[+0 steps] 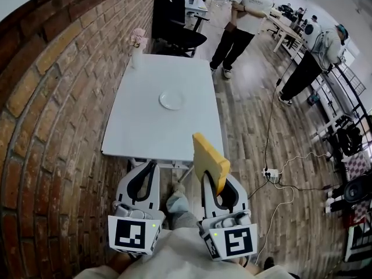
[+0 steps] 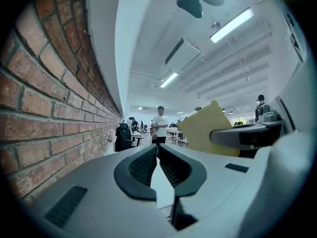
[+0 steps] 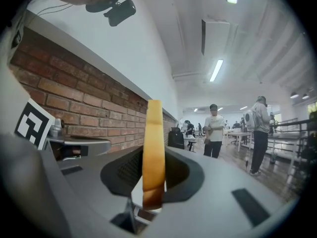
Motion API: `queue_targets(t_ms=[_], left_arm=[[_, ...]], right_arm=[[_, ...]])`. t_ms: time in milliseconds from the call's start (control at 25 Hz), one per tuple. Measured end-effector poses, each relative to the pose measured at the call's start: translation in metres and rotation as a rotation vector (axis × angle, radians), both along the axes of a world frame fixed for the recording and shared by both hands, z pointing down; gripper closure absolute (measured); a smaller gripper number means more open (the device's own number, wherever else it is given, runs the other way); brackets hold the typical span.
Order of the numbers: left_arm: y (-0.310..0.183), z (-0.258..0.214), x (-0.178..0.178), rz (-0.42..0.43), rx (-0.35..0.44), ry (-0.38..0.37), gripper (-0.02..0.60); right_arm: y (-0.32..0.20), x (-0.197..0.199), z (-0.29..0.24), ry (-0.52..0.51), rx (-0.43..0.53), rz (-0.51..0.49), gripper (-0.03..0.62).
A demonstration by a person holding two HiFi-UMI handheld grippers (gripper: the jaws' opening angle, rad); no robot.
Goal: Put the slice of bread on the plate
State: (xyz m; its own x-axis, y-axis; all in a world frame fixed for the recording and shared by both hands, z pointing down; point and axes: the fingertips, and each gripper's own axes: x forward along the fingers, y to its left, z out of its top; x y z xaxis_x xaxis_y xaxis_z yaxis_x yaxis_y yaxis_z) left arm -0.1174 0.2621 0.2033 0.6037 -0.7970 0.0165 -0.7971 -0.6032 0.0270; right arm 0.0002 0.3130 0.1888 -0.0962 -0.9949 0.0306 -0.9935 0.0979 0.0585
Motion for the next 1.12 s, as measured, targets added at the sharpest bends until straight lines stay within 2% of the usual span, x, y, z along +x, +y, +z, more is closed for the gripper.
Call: queue_targets(t_ms=[360,800,1120], left_arm=[[-0.085,0.006,0.038,0.007,-0.038,-0.03,0.557],[-0.207,0.014,0.089,-0.043,-0.092,-0.039,0.557],[-0.256,0.023,0.108,-0.079,-0.105,-0.065,0.557]], right_arm=[[-0.092,0.032,0.01,-0.014,-0.043,-0.021,0.503],[-0.219,0.072,0.024,-0.006,-0.109,-0.112,0.503],[-0.281,0.095,0.039,-0.017,-0.126,-0.148,0.503]])
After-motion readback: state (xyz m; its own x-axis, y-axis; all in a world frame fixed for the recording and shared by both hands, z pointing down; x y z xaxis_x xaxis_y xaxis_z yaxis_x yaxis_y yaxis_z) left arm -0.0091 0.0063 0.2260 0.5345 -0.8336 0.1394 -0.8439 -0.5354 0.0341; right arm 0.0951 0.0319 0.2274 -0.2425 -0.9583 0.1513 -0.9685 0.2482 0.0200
